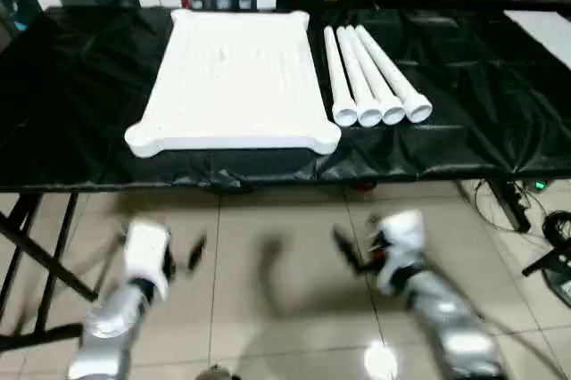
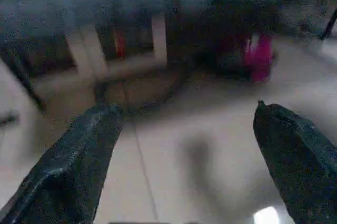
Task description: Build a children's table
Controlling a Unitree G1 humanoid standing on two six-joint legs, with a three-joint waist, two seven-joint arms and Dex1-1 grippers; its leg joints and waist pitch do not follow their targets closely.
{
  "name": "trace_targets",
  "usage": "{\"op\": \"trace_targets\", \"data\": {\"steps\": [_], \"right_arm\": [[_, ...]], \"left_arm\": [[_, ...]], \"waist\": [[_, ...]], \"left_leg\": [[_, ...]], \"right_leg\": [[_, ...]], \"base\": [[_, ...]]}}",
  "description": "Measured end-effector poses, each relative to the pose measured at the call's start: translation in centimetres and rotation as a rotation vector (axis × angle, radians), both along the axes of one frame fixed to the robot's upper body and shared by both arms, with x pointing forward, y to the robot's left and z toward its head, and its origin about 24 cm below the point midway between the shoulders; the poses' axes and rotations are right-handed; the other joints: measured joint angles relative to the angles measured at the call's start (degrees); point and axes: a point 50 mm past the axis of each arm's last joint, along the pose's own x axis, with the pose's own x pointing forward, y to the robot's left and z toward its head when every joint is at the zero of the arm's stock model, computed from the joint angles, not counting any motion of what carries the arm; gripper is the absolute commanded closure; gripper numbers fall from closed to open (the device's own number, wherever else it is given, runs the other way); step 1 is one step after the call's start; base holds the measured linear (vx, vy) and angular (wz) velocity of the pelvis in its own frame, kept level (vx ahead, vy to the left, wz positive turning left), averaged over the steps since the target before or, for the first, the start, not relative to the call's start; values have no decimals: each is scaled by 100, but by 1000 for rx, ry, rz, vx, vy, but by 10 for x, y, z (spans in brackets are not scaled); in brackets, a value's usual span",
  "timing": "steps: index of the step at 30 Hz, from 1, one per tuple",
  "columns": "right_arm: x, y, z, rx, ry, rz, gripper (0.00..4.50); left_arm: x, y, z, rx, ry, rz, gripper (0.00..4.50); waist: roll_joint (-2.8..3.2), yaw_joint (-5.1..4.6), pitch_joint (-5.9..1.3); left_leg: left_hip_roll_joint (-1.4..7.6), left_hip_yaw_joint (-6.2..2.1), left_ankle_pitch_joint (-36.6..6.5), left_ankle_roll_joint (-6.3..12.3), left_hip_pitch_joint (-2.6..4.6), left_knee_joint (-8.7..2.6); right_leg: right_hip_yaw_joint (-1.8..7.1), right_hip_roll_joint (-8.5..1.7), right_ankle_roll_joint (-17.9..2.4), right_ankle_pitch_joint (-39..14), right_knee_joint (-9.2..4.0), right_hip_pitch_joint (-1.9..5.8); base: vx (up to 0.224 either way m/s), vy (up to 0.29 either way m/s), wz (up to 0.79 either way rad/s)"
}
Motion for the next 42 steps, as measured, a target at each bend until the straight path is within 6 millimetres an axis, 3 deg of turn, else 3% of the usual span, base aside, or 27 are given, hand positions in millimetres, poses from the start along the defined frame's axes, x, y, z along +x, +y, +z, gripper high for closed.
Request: {"op": "trace_targets", "data": {"steps": [4, 7, 10, 20, 26, 32, 39, 41, 42], "right_arm": [[9, 17, 56, 91, -147, -61, 0], [25, 35, 93, 140, -245, -77, 0], [33, 44, 109, 140, -279, -77, 0], [48, 50, 111, 79, -229, -103, 0], [53, 49, 105, 59, -195, -112, 0], [56, 50, 99, 46, -172, -107, 0], [57, 52, 91, -2, -150, -73, 0], [56, 54, 91, 0, -157, -64, 0], [56, 54, 91, 0, -160, -65, 0]], "left_arm": [[9, -1, 54, -10, -190, 8, 4], [19, -4, 76, -11, -239, 37, 4], [26, -6, 85, -5, -246, 57, 4], [48, -33, 106, -52, -247, 31, 4], [55, -36, 110, -62, -234, 52, 4], [56, -36, 108, -49, -210, 63, 4], [54, -34, 105, -39, -190, 84, 4], [54, -34, 105, -40, -189, 87, 4], [54, -34, 105, -42, -189, 87, 4]], "waist": [[4, -65, 3], [49, -123, 0], [51, -124, -2], [42, -162, -3], [42, -174, -3], [-27, -149, -1], [-62, -137, 0], [-71, -134, 12], [-59, -184, 18]], "left_leg": [[0, 0, -1, -6, 7, -1], [-5, -1, 3, -30, 7, -2], [-10, -8, 5, -34, -2, -2], [-18, -13, 14, -35, -15, -2], [-18, -14, 20, -32, -18, 0], [-18, -15, 35, -7, -20, 5], [-18, -15, 34, -6, -18, 11], [-34, -62, 20, -23, -44, 3], [-58, -166, 28, -10, -68, 5]], "right_leg": [[6, 5, 3, 5, 4, -2], [9, 5, 7, 14, 5, -4], [9, 5, 11, 16, 0, -5], [16, 5, 33, 30, -2, -14], [16, 5, 36, 33, 3, -18], [16, 4, 36, 34, 4, -18], [16, 4, 36, 35, 8, -16], [-29, -9, 34, 29, -8, 28], [-151, -36, 39, 23, -57, 93]], "base": [[0, 0, 0], [0, 0, 0], [0, 0, 0], [0, 0, 0], [0, 0, 0], [0, 0, 0], [0, 0, 0], [0, 0, 0], [-11, -9, 41]]}}
